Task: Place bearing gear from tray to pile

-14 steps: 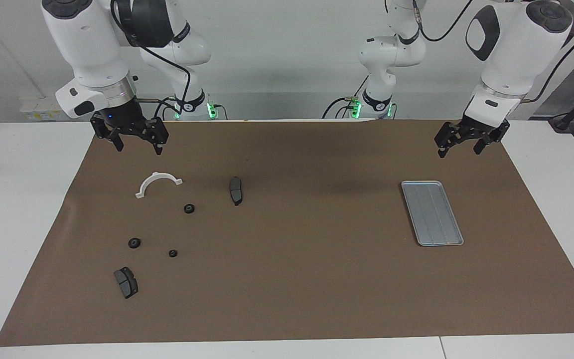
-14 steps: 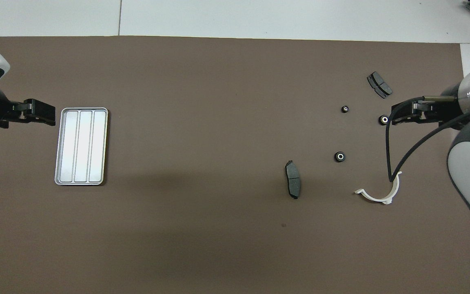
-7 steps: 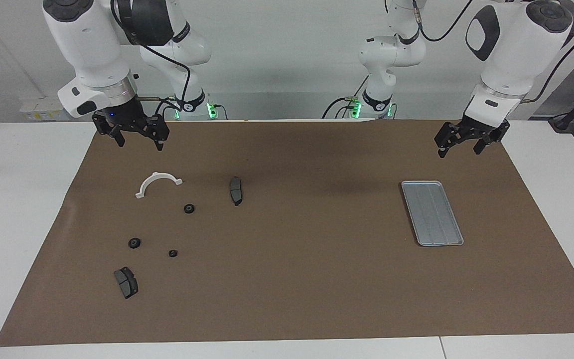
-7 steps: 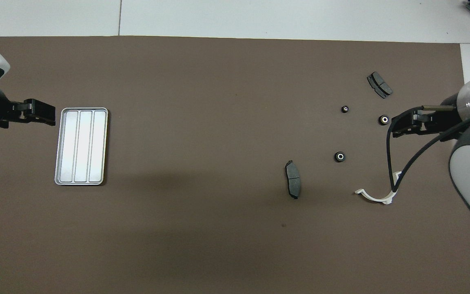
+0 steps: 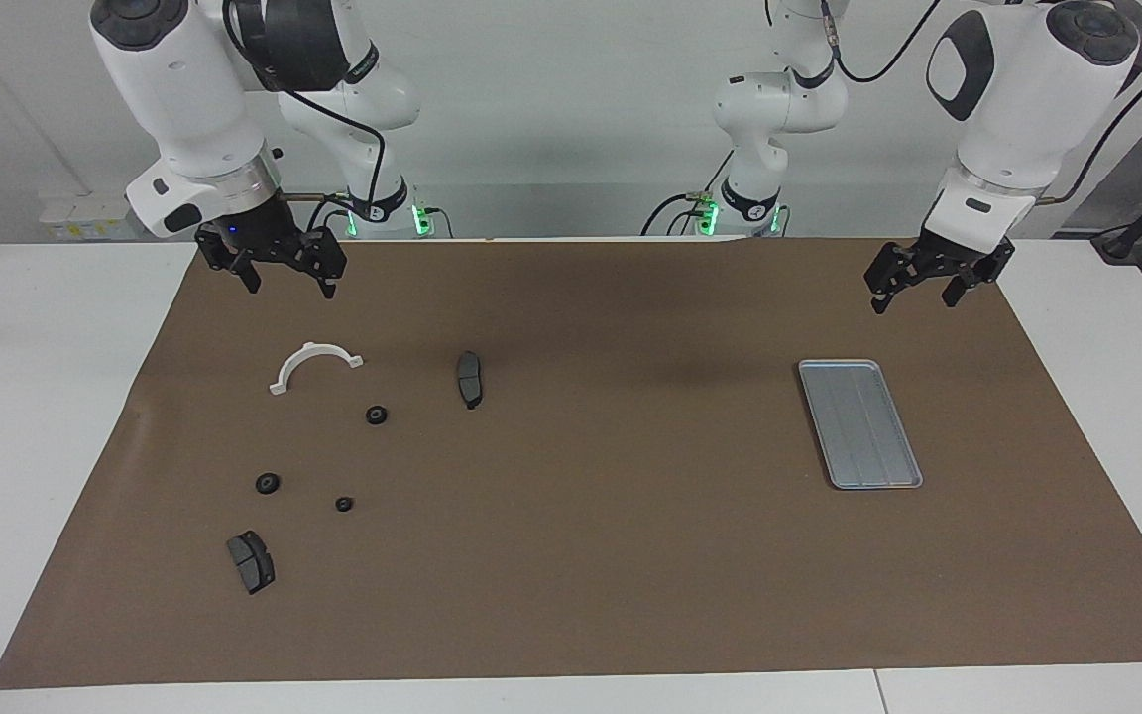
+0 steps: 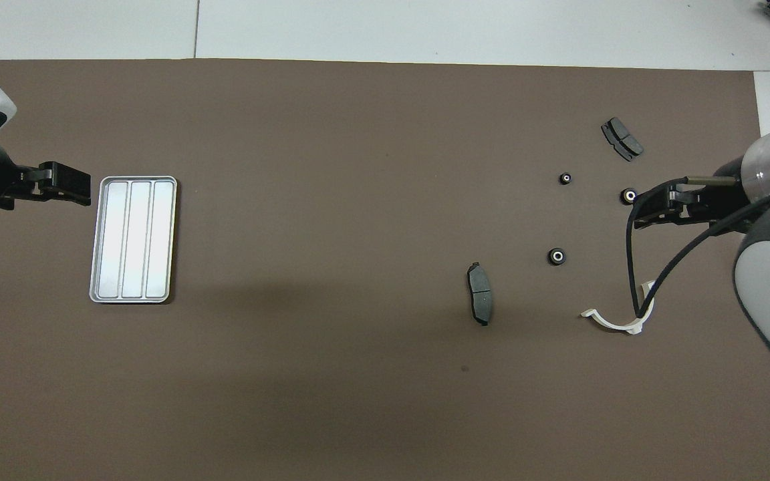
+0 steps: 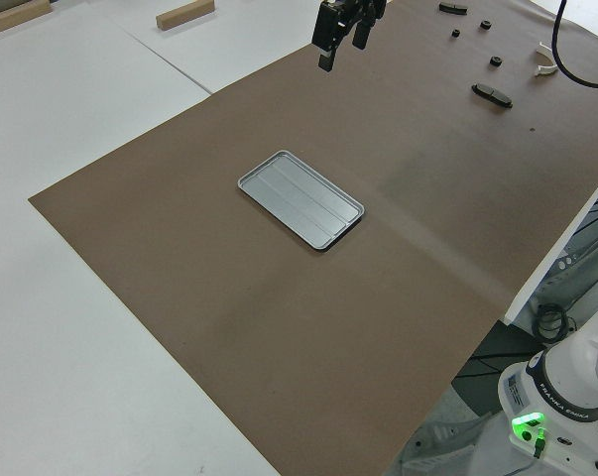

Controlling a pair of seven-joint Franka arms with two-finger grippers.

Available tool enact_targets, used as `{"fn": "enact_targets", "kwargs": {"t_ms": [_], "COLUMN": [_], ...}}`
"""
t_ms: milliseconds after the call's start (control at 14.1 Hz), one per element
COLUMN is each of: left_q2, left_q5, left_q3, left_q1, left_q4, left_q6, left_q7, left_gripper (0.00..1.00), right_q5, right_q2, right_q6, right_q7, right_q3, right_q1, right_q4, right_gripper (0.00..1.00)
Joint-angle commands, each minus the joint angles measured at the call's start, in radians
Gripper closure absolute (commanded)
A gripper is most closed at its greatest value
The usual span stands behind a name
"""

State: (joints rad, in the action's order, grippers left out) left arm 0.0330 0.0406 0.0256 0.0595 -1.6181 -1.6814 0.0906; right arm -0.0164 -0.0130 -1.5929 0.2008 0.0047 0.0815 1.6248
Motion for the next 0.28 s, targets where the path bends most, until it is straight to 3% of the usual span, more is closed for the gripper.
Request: {"fn": "enact_targets", "kwargs": {"t_ms": [0,212], "left_q2": [-0.035,-0.035], "left_q5": [0.008,0.01], "left_q3": [0.001,0.001], "left_q1": [-0.004,-0.004], "left_q4": [-0.043,-0.043], "left_q6": [-0.024,-0.024], "left_q7": [-0.009,-0.011], "left_gripper": [0.0,0.0], "right_q5": [0.021,0.019], "right_q2": [0.03,0.03], "right_q6": [-0.027,-0.029], "right_q7": [-0.032,-0.029], "right_q3": [0.006,0.005], "right_q1": [-0.012,-0.012], "right_q4": [0.038,0.038], "right_gripper": [0.0,0.0]}}
